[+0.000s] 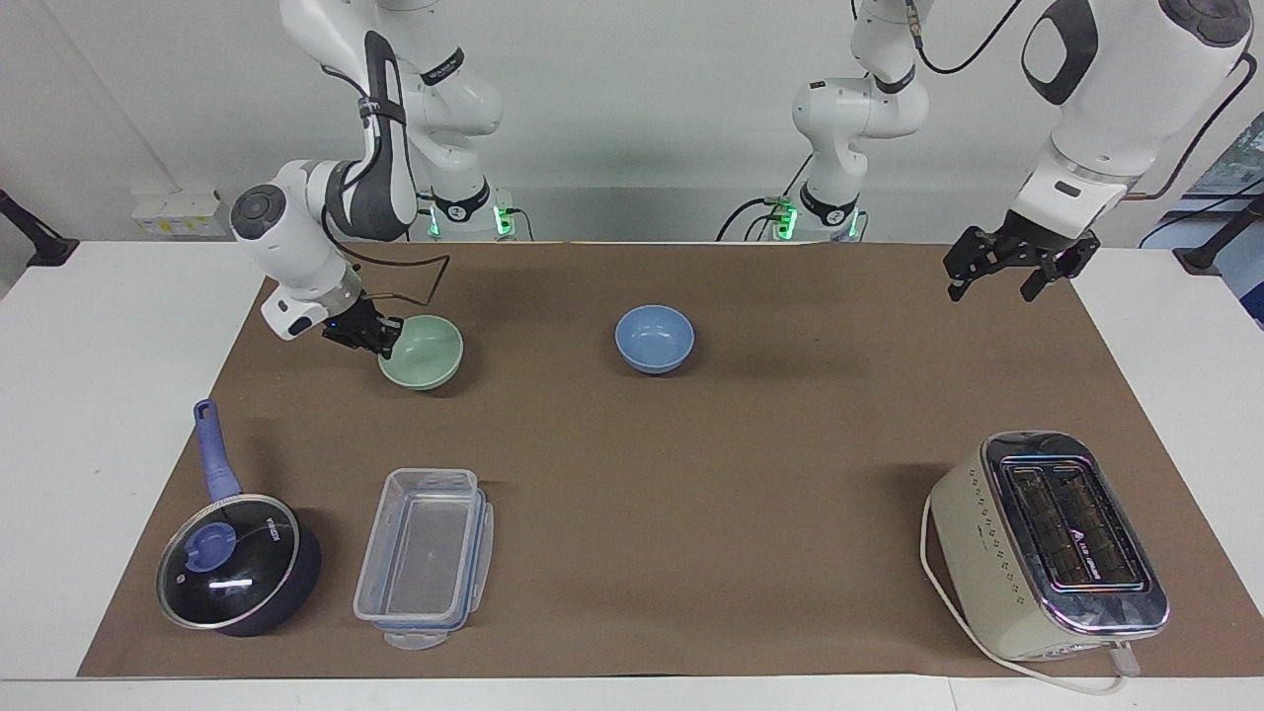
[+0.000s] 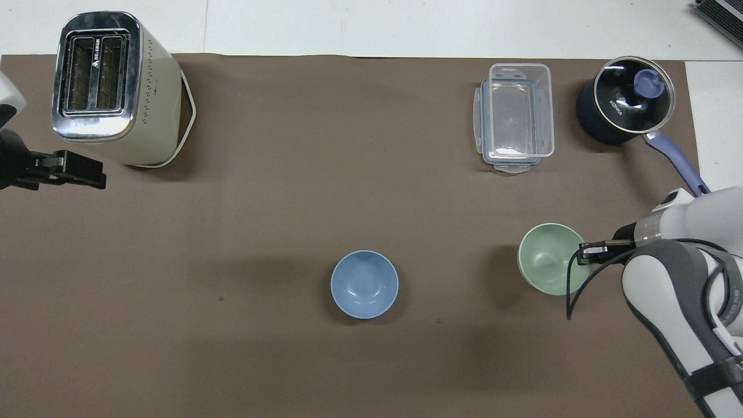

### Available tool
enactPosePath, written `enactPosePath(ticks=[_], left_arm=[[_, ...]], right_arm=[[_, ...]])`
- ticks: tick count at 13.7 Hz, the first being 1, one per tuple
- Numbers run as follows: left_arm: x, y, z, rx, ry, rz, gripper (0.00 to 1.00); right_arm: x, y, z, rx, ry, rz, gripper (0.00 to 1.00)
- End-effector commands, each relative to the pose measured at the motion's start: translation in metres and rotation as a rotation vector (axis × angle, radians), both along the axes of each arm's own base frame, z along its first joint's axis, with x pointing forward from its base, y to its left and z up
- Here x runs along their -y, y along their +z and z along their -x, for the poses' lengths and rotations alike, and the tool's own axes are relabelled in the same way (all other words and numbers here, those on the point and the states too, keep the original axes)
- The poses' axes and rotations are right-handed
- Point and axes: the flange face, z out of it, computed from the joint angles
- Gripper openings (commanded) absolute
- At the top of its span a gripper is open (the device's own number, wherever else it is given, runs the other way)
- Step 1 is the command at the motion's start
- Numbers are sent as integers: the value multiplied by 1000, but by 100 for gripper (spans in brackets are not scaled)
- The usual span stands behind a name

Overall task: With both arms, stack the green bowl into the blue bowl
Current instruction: 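Carry the green bowl over the blue bowl with the right gripper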

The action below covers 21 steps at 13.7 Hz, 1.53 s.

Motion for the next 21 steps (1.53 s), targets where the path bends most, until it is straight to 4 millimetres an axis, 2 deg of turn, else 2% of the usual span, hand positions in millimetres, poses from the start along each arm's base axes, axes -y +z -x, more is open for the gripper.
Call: enactPosePath(ticks=[1,4,7,8,10,12,14,15,19,21], left_arm=[[-7,4,0,-7,6,-22,100],[-5,4,0,-12,3,-22,100],[-6,2,0,-13,6,-21,100],[-6,2,0,-12,5,-20,100],[-6,6,-1,-2,-4,-28,100],[-5,5,-1,-10,-6,-30,100],[-5,4,-1,-13,-8,-28,100],[-6,3,0,-27,-6,-29,100],[-8,8,-4,-61,0,-23,100],[0,12,-3,-34,-10,-30,100]], right_arm=[[-37,29,9,28,23,-33,0],[-99,42,15,47,54,-28,0],[-178,50,26,87,14,-20,0],[-206,47,32,92,2,-20,0],[-249,38,39,123,21,-31,0],[-270,31,43,133,11,-36,0],[-307,9,51,139,21,-43,0],[-314,3,53,144,22,-46,0],[-312,0,49,149,23,-46,0],[-319,-19,51,129,29,-36,0]])
